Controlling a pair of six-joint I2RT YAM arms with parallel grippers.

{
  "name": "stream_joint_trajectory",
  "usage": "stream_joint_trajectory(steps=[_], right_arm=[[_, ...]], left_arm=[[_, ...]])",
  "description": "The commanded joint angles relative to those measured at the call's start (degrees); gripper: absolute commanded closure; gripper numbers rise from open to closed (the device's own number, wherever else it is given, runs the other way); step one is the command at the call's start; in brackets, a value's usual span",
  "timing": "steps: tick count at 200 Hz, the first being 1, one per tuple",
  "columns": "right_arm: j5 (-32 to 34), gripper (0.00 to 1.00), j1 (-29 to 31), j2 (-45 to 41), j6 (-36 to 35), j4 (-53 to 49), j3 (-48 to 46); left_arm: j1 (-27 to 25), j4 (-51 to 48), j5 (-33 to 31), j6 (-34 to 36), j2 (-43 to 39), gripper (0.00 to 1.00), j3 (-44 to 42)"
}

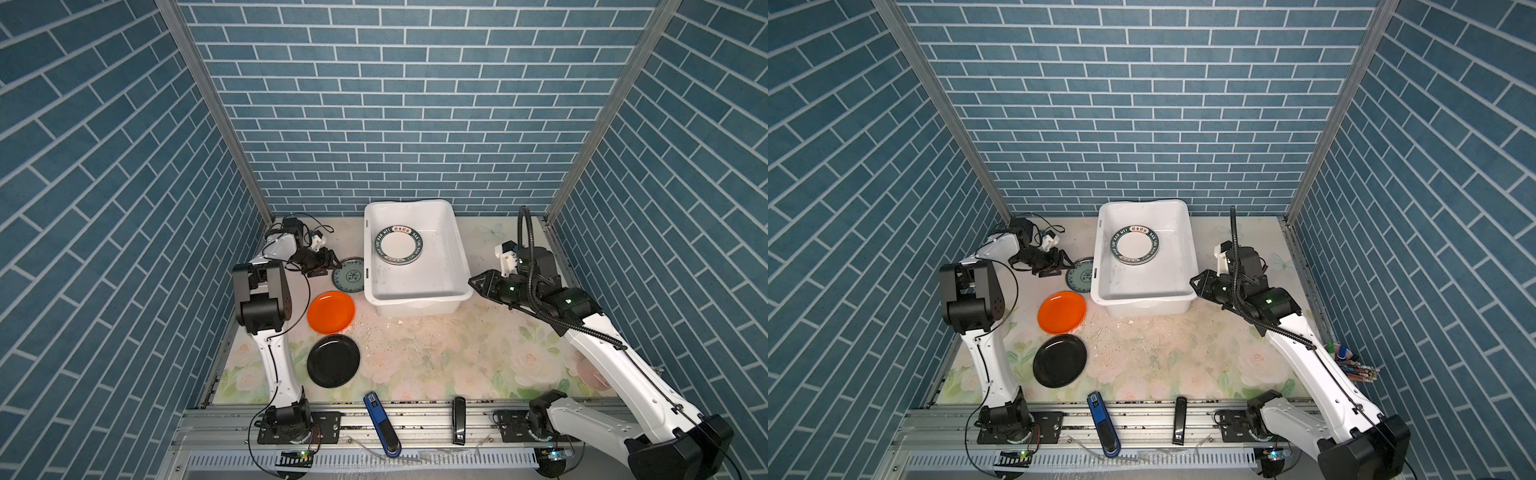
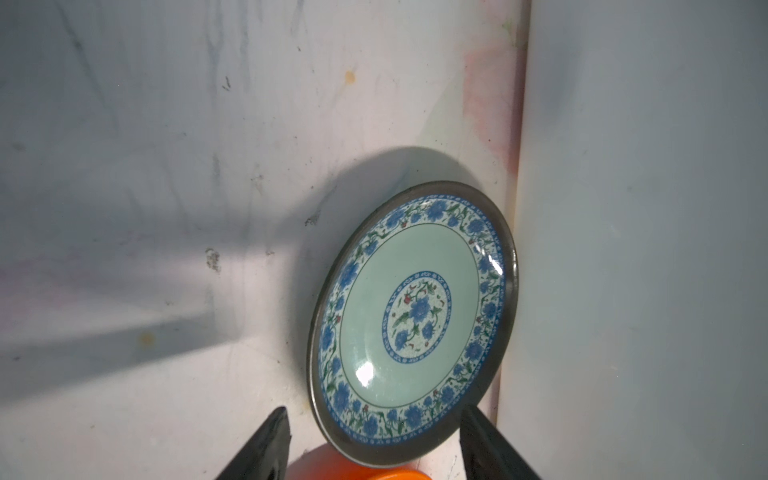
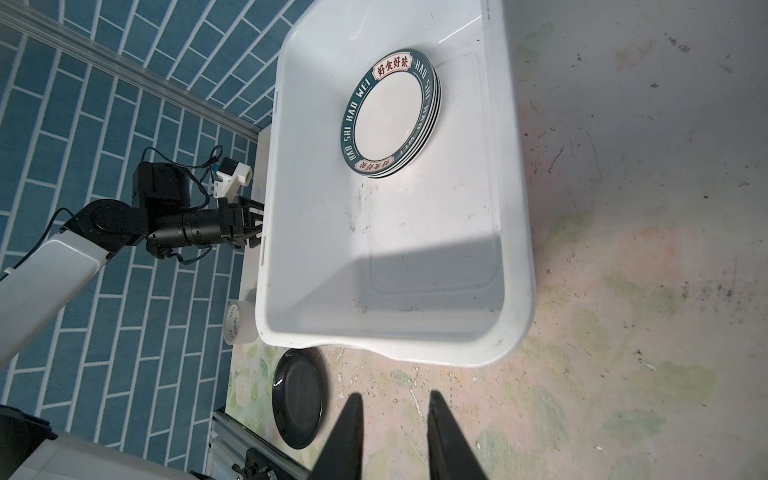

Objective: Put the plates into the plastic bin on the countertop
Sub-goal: 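Lower the left gripper onto the edge of the blue-and-white floral plate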

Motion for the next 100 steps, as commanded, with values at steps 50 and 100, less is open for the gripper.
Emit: stream_joint_trajectory(steps=[50, 100], right_arm=[[0.3, 0.73, 0.3, -0.9, 1.2, 1.5, -1.6], [0.2, 0.73, 0.3, -0.9, 1.4, 1.9, -2.0]], left_arm=[[-0.3, -2.6, -0.8, 1.1, 2.8, 0.36, 2.0], [-0.6, -3.4, -1.0, 1.4, 4.2, 0.42, 3.0]])
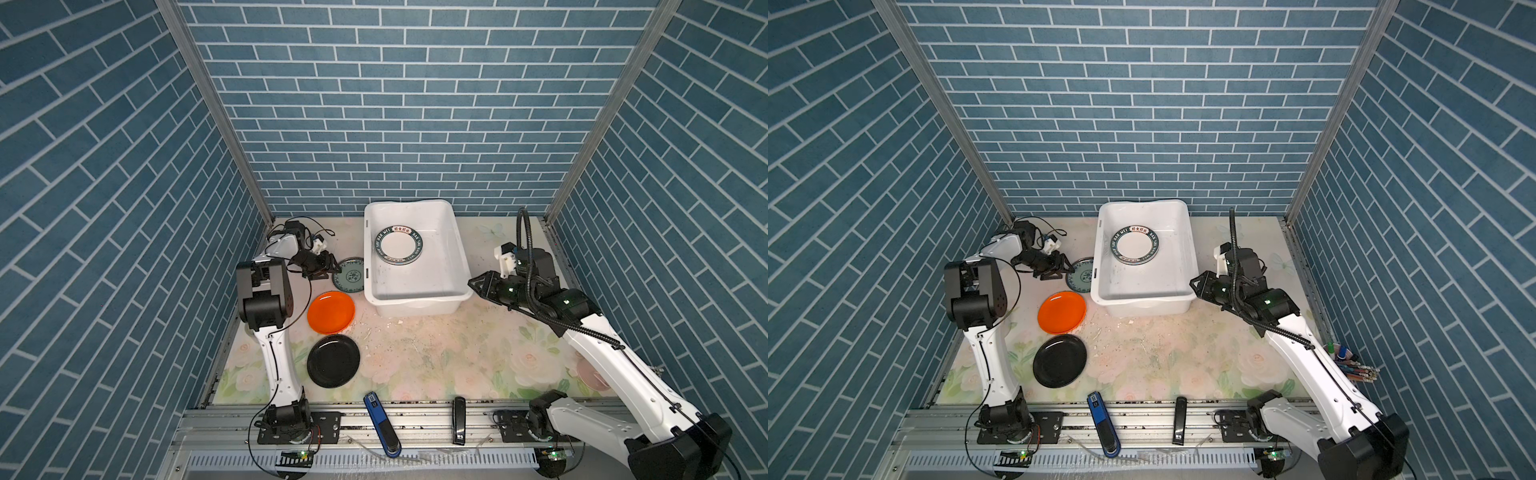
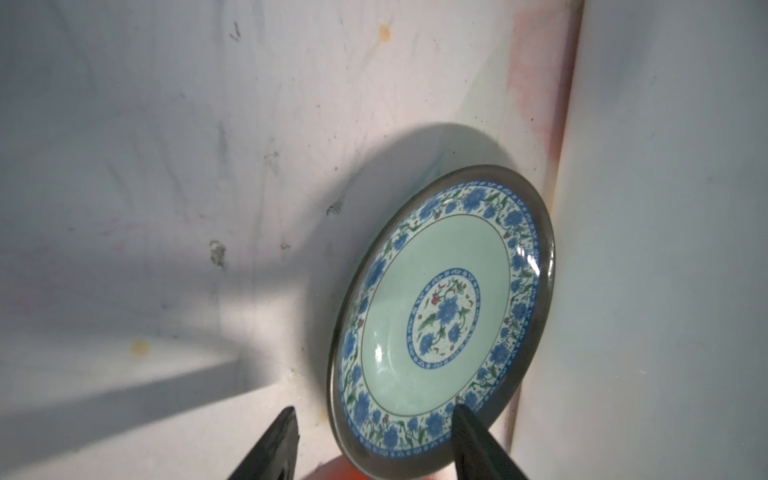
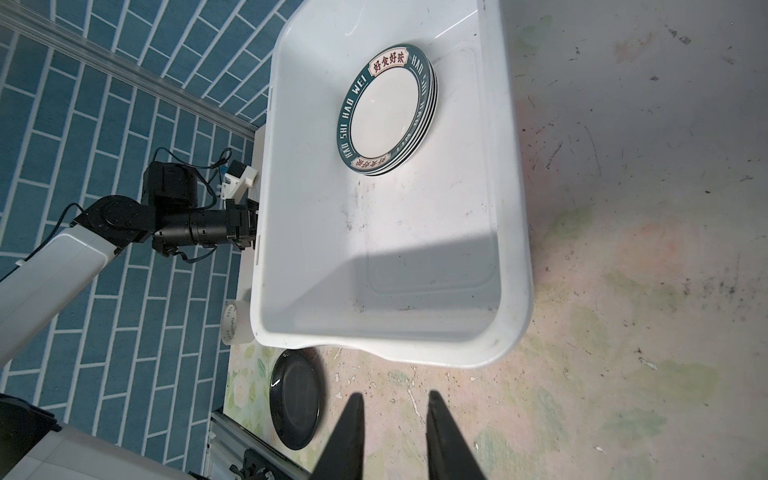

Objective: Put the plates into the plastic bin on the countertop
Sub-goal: 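Lower the left gripper onto the edge of the blue-and-white floral plate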

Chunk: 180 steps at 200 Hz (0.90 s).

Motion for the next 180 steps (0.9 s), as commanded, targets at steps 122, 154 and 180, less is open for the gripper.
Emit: stream_joint_trajectory(steps=[122, 154, 180], right_arm=[[0.0, 0.74, 0.3, -1.6, 2.0, 1.7, -2.1], [0.1, 0.74, 0.3, -2.0, 2.2, 1.7, -2.3], [0.2, 0.74, 0.2, -2.1, 2.3, 1.9, -2.5]], left_arm=[[-1.3, -2.6, -0.9, 1.6, 3.7, 0.48, 3.0], [-1.4, -2.9, -0.9, 1.8, 4.2, 0.51, 3.3], [-1.3, -2.8, -0.7, 1.7, 4.3, 0.54, 3.4]])
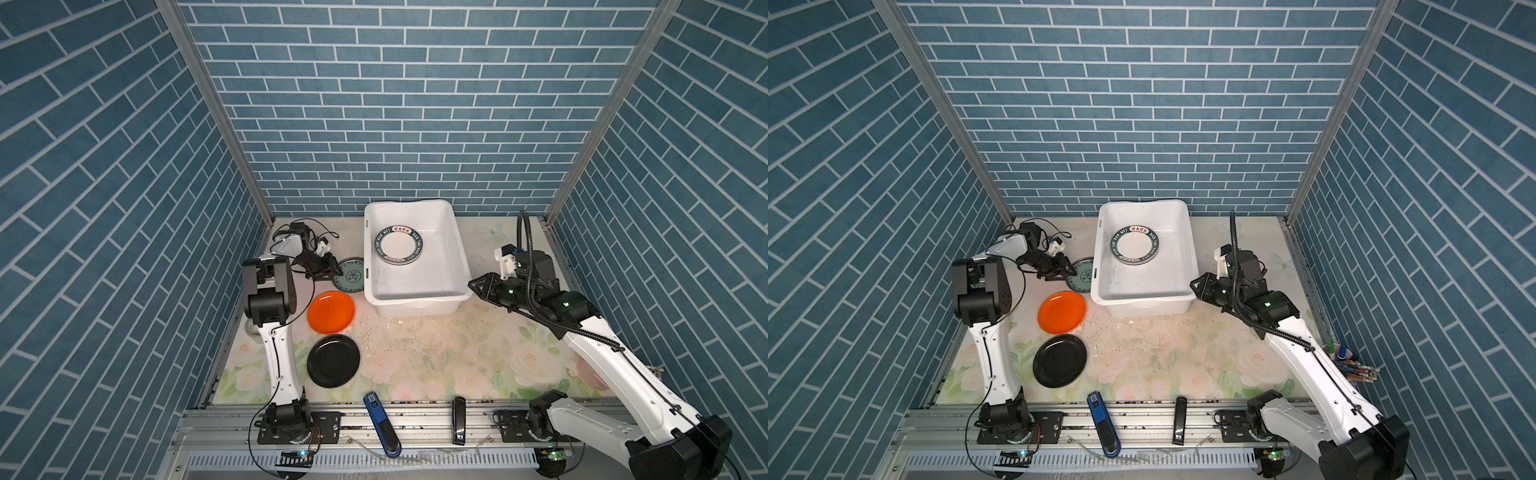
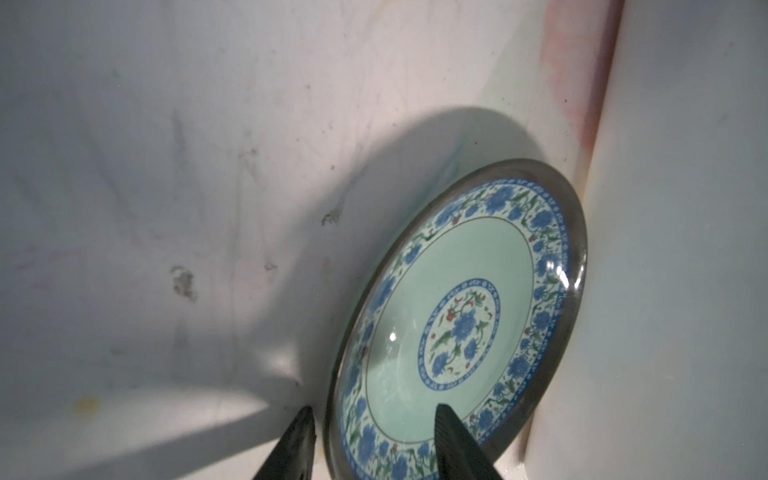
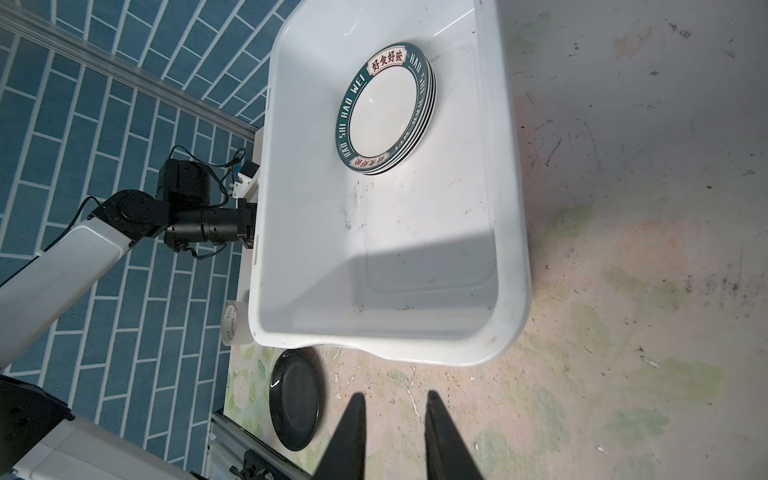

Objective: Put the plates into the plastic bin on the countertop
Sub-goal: 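Lower the left gripper onto the edge of the blue-and-white floral plate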

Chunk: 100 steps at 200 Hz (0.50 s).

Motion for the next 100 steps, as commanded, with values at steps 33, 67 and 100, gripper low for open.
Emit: stream_joint_trajectory(steps=[33, 67, 100], right_arm=[[0.1, 0.75, 0.3, -1.2, 1.8, 0.7, -1.0], [0.1, 0.75, 0.2, -1.3, 1.8, 0.6, -1.0], [0.1, 0.75, 0.3, -1.6, 1.9, 0.6, -1.3]], left_arm=[[-0.2, -1.6, 0.0, 0.6, 1.1, 0.62, 1.3], [-0.2, -1.6, 0.2, 0.5, 1.3, 0.63, 1.5], [-0.2, -1.8, 0.2, 0.6, 1.7, 0.65, 1.6]])
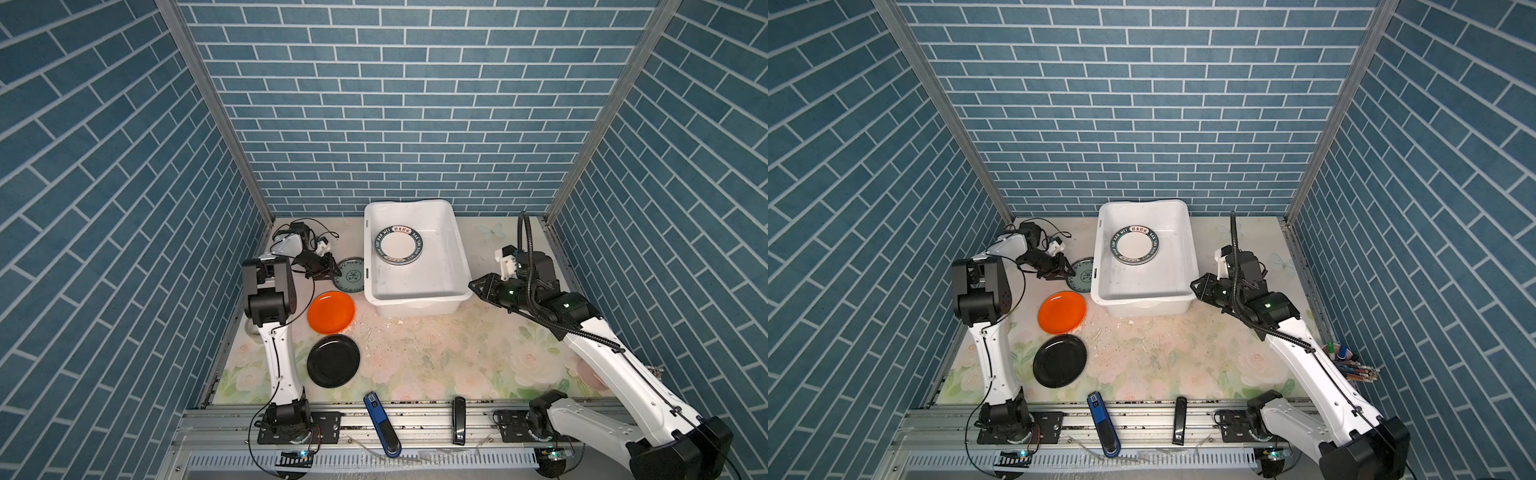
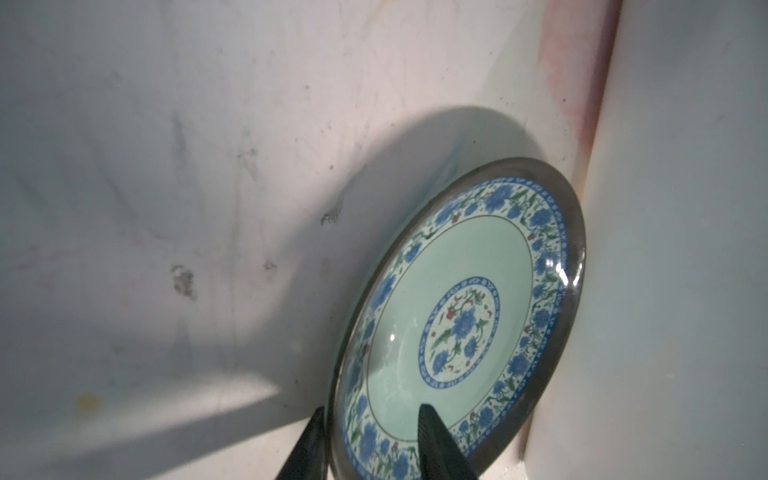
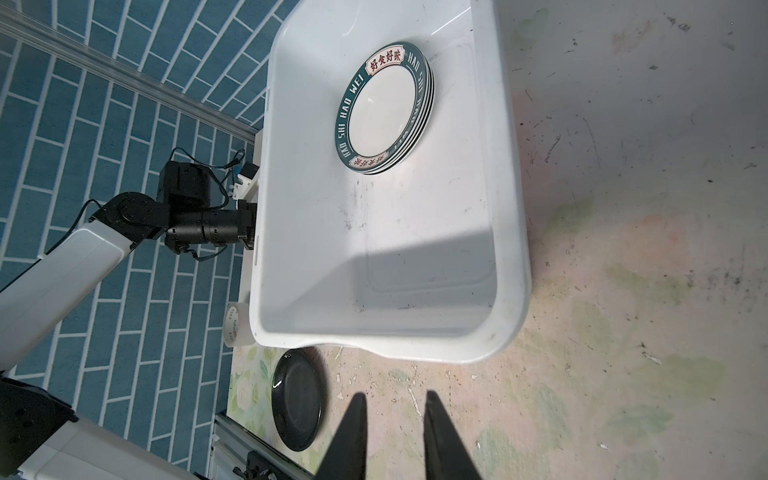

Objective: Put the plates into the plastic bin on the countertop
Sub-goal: 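Lower the left gripper onto the edge of the blue-and-white floral plate, then grip the floral plate edge and tilt it up with the left gripper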

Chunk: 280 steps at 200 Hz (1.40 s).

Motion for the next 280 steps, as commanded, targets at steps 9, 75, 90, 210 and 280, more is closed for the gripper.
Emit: stream_joint_trajectory(steps=[9, 75, 90, 210, 280], right_arm=[[0.2, 0.75, 0.3, -1.3, 1.0, 0.6, -0.8], [0.1, 0.75, 0.2, -1.2, 1.1, 1.1, -1.1], [0.1, 0.75, 0.3, -1.2, 1.1, 1.1, -1.2], [0.0, 0.76, 0.3, -1.3, 1.2, 1.6, -1.7], [-0.5, 0.76, 0.3, -0.8, 1.4, 2.7, -2.1]], left_arm=[[-0.2, -1.7, 0.2, 0.4, 1.6, 0.66, 1.3], [-0.2, -1.6, 0.2, 0.3, 1.3, 0.73, 1.3], [-0.2, -1.6, 0.4, 0.3, 1.2, 0.77, 1.4], [0.2, -1.8, 0.2, 0.4, -0.1, 0.93, 1.6], [3.0, -2.0, 1.5, -0.2, -2.8, 1.00, 1.5]])
